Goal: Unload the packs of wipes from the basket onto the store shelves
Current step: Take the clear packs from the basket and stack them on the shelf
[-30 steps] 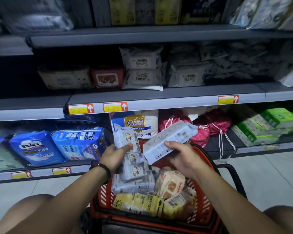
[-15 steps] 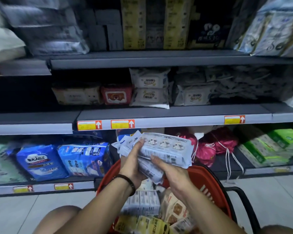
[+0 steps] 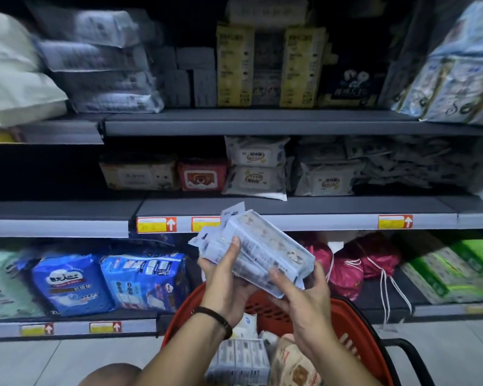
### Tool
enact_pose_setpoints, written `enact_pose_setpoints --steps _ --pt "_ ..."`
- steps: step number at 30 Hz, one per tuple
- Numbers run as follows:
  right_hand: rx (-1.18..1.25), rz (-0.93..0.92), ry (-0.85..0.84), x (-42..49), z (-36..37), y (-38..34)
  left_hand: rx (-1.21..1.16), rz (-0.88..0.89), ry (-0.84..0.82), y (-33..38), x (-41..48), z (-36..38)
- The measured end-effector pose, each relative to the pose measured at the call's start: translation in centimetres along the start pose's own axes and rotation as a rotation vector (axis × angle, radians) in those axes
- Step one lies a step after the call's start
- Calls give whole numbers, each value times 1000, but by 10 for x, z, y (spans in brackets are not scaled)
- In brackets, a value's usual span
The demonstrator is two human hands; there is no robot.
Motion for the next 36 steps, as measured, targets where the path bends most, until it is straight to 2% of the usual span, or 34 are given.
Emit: enact_pose_setpoints --steps 3,8,12,15,21,28,30,32,35,36 --pt "-50 -23 -30 0 10 -3 44 98 -86 9 -7 7" --pt "-147 -158 -11 0 19 -39 375 410 -20 52 -20 0" --pt "-307 -313 -12 -7 40 -78 398 477 -17 77 -33 -6" --pt "-391 -347 -44 -5 63 -91 578 595 -14 100 -45 -1" --pt "-378 -371 -140 26 138 -119 628 761 100 176 -48 5" --pt "-321 -540 -188 87 241 -178 722 1040 266 300 -34 35" --pt "-369 -581 -190 112 268 -191 827 1065 375 329 -16 39" --pt "-480 -568 -176 139 288 -195 968 989 491 349 9 41" --pt "-875 -456 -128 171 301 -185 1334 791 647 357 42 38" --pt "-1017 -401 -85 177 300 -180 1417 773 683 355 48 36"
Point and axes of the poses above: each hand's wrist, its own x-axis towards the middle knuckle, its own z-axis out of the palm, y = z × x, the point moved 6 cm from there along x, towards the middle knuckle, and after that the axes turned 14 degrees about x, right-handed, at the moved point
